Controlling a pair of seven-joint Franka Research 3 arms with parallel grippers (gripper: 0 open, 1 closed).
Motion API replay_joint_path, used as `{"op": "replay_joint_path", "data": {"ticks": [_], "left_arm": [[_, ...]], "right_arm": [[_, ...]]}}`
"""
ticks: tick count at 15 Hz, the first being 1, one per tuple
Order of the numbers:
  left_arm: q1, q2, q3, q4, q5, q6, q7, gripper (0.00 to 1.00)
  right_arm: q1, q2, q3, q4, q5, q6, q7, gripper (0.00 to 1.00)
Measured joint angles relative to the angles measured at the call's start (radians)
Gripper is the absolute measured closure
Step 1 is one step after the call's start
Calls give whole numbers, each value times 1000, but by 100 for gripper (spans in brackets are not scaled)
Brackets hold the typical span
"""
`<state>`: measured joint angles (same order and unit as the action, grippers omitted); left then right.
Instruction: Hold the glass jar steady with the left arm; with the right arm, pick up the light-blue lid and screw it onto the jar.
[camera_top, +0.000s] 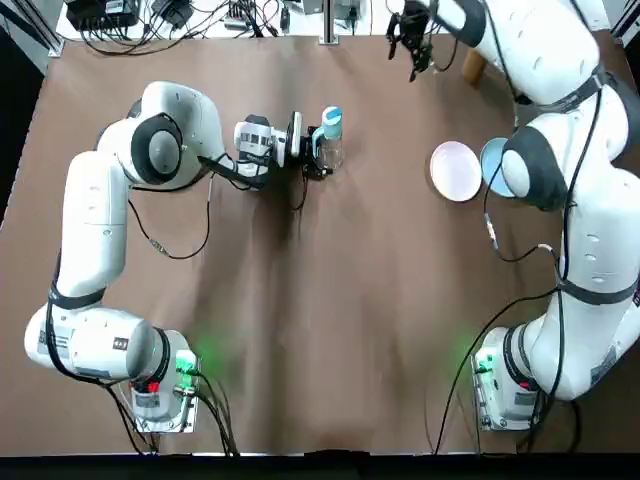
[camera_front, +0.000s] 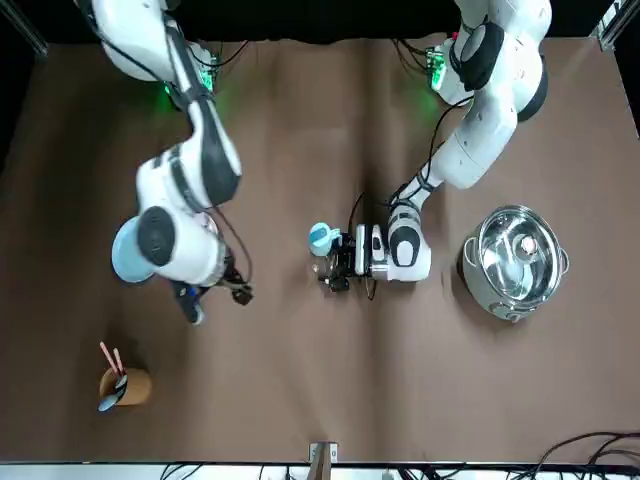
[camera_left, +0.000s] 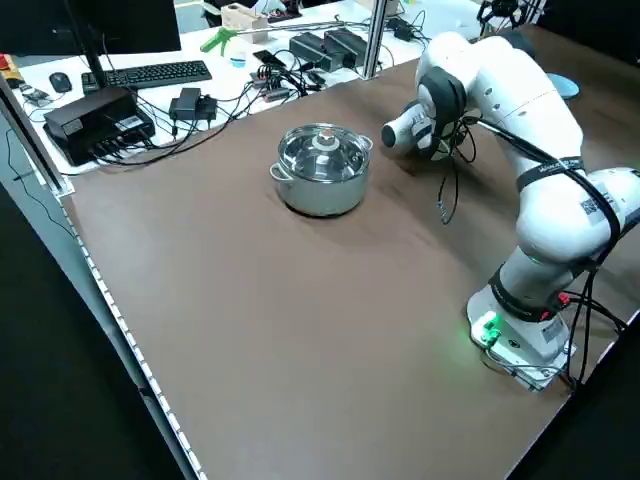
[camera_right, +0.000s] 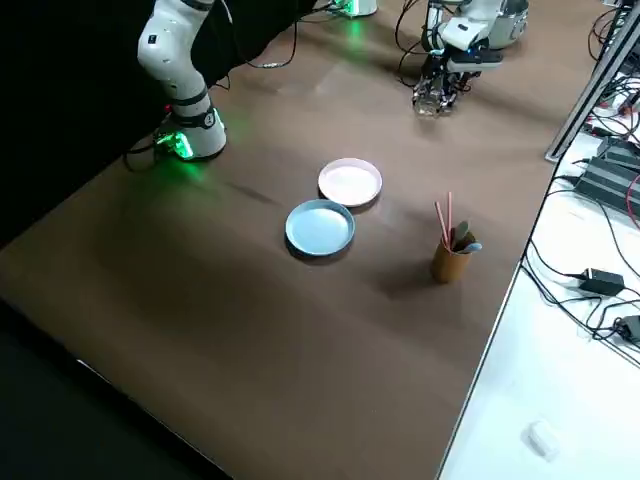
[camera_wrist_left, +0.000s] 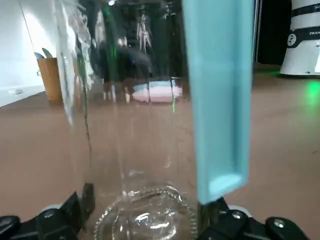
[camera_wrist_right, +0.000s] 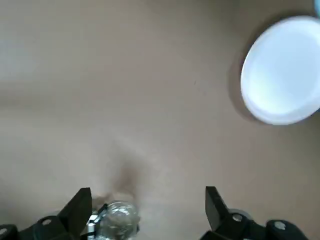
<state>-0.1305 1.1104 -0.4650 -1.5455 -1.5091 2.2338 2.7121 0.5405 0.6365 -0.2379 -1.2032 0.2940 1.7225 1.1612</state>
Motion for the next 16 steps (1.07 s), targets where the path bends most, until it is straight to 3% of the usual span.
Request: {"op": "replay_joint_path", "data": {"ticks": [10,16], "left_arm": [[3,-11,0,0,13,-1,-5,1],[25,-12,-1,-2,28,-5,-13,1]], "right_arm": [[-256,-54,-6,2,-1,-137,-660,0],[-364,-173,-10,11,-55,-244,-1090,0]]}}
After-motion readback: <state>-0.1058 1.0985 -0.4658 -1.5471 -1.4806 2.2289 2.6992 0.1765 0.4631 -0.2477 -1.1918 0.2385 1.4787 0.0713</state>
